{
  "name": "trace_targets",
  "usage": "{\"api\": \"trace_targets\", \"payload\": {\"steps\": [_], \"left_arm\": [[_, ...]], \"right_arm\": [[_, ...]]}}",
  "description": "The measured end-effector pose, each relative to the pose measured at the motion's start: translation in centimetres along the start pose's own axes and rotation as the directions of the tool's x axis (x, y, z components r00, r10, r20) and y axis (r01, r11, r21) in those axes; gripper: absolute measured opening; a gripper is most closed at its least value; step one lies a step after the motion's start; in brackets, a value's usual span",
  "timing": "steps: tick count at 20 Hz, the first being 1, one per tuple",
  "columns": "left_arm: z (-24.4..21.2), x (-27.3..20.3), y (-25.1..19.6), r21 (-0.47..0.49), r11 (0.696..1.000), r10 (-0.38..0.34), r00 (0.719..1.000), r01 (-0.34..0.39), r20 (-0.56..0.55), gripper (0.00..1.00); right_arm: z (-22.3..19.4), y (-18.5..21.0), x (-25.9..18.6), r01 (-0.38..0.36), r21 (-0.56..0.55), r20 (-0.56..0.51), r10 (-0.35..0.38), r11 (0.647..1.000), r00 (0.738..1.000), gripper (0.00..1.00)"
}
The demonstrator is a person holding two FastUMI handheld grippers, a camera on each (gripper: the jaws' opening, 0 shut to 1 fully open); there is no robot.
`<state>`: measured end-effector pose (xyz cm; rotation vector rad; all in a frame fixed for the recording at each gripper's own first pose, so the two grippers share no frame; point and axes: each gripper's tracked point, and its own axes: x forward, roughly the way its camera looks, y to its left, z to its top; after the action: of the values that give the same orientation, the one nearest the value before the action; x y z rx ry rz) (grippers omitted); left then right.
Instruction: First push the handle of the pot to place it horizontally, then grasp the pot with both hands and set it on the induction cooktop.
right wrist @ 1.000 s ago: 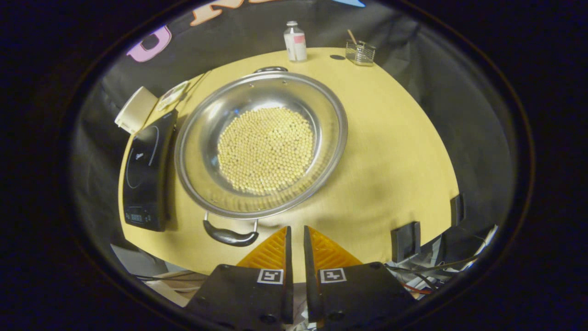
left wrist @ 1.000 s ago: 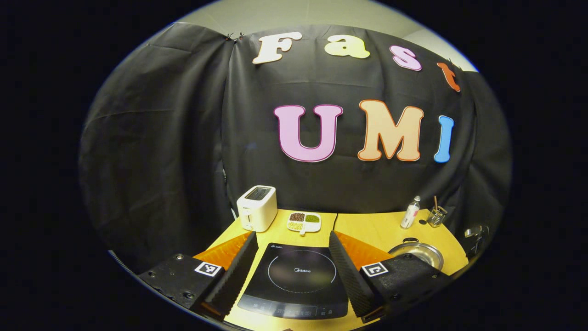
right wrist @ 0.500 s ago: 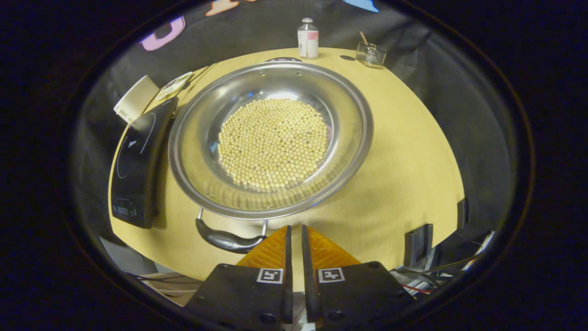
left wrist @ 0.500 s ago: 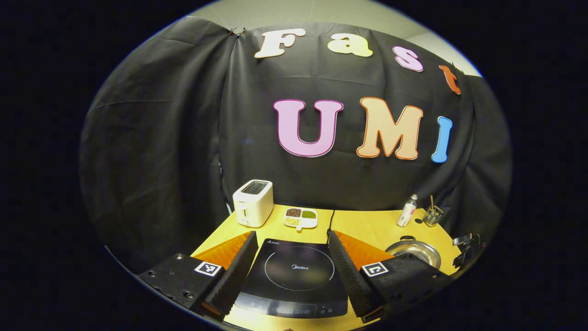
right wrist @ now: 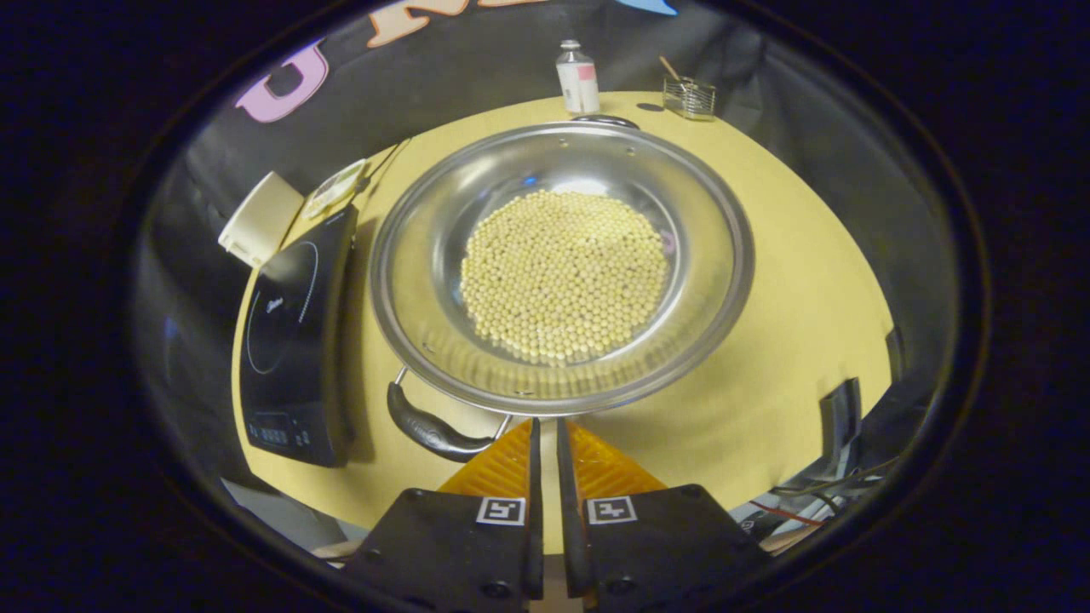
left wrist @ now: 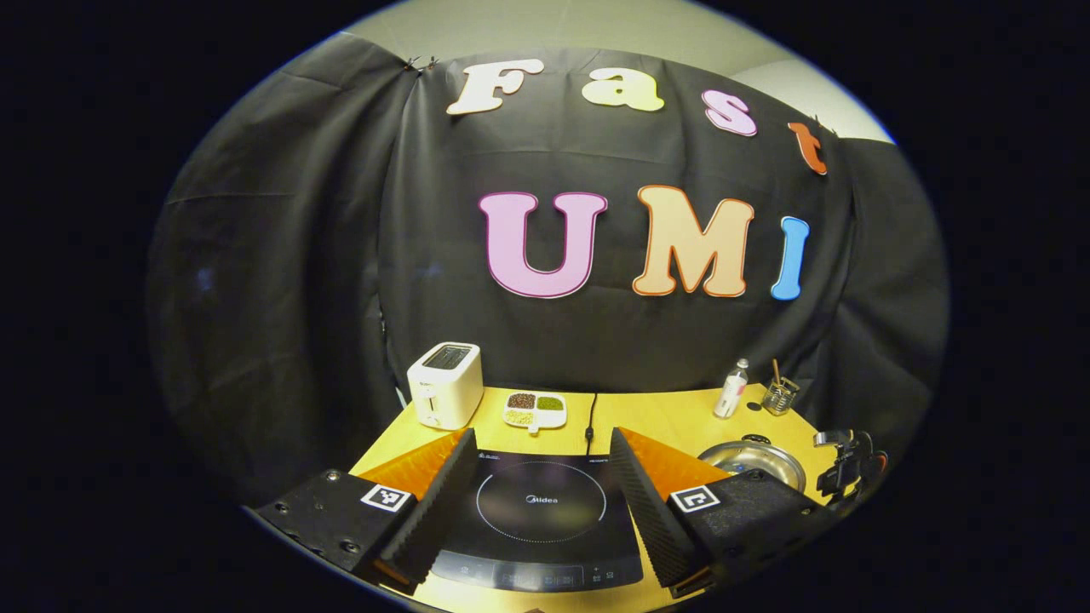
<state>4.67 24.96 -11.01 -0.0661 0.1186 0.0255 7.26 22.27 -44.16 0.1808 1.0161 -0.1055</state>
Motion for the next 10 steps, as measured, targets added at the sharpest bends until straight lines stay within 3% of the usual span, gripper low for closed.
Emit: {"api": "trace_targets", "payload": {"steps": [6,7,10], "left_arm": [[-1.2,0.3,-0.8,-0.010,0.997,-0.071,0.997,0.071,-0.030,0.95],[-1.4,0.4,-0.7,-0.010,0.997,-0.077,0.996,0.076,-0.038,0.91],[-2.1,0.5,-0.1,-0.003,0.997,-0.083,0.995,0.082,-0.057,0.95]], "right_arm": [[0.5,5.1,1.4,-0.042,0.169,0.025,0.038,0.985,0.999,0.13],[0.7,5.9,1.7,-0.047,0.197,0.030,0.042,0.979,0.999,0.13],[1.8,7.7,2.3,-0.046,0.252,0.070,0.030,0.967,0.997,0.12]]}}
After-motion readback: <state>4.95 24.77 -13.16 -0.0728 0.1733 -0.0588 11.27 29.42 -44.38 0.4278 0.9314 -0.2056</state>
